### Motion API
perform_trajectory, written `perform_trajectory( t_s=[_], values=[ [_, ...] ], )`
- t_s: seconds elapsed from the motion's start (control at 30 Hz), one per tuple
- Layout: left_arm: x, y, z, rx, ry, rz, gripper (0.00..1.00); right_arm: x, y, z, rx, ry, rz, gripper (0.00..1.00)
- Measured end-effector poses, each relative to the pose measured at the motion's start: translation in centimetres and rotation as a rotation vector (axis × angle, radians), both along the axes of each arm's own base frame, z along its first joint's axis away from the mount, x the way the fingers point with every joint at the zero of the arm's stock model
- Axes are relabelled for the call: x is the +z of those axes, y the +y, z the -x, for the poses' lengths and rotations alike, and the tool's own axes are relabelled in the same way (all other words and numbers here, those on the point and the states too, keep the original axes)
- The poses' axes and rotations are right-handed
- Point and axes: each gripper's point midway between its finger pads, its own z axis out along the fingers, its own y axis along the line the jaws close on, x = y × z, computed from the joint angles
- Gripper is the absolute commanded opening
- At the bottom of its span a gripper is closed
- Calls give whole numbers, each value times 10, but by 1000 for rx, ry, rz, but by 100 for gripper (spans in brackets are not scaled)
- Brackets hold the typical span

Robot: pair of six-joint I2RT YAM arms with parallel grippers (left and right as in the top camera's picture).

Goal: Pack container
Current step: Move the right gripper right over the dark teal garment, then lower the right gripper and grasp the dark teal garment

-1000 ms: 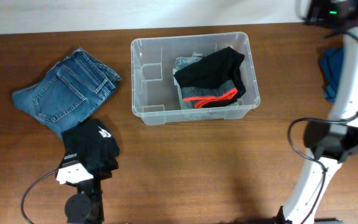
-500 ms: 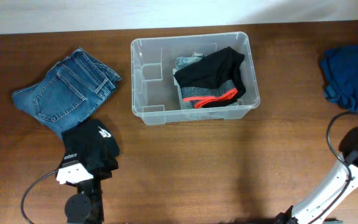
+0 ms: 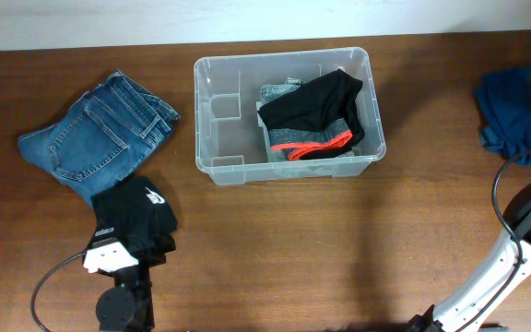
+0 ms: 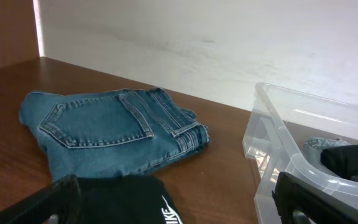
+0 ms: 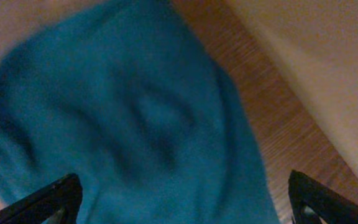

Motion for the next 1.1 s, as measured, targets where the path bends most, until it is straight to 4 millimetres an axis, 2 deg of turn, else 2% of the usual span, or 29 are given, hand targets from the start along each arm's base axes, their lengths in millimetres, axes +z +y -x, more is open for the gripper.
perform_trajectory(
  t_s=[0.13,0.27,0.43,0.7,0.77,0.83,1.1],
  values=[
    [0,0,0,0,0,0,99,-27,5,-2,77,12,8,98],
    [0,0,0,0,0,0,99,-41,5,-11,127,-39,30,98],
    [0,0,0,0,0,0,99,-73,11,-9,149,-25,-7,98],
    [0,0,0,0,0,0,99,-81,11,-8,164,-44,-54,100],
    [0,0,0,0,0,0,99,-81,12,-8,165,-42,-57,91],
    [0,0,0,0,0,0,99,-82,13,-6,164,-36,-67,76],
    [0,0,0,0,0,0,99,-85,18,0,169,-1,-93,72]
  ],
)
